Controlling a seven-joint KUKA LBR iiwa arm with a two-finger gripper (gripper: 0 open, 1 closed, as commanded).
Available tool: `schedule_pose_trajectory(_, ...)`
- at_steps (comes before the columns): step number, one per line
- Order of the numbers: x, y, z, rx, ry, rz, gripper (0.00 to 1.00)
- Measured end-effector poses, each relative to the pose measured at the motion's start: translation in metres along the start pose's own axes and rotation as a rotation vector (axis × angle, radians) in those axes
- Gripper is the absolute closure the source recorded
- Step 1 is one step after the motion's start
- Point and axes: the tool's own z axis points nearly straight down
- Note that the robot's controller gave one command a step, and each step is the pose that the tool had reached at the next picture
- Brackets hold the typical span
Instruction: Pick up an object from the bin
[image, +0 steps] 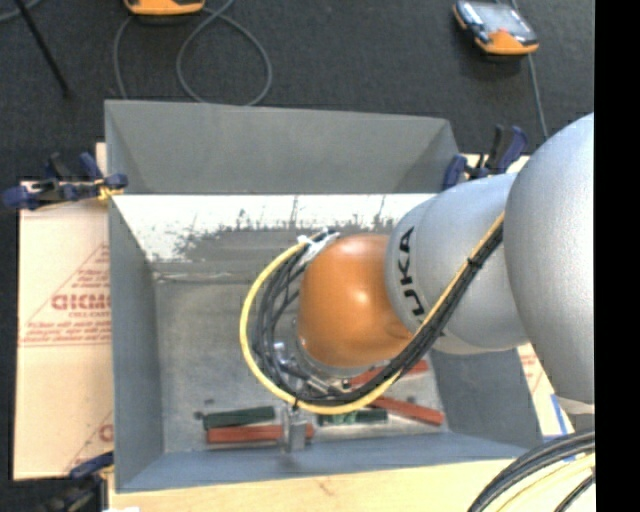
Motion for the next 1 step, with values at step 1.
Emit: schedule_pose_trajectory(1, -0.0051, -0.0820, 0.0535, 0.005, -0.003, -0.046, 0.00)
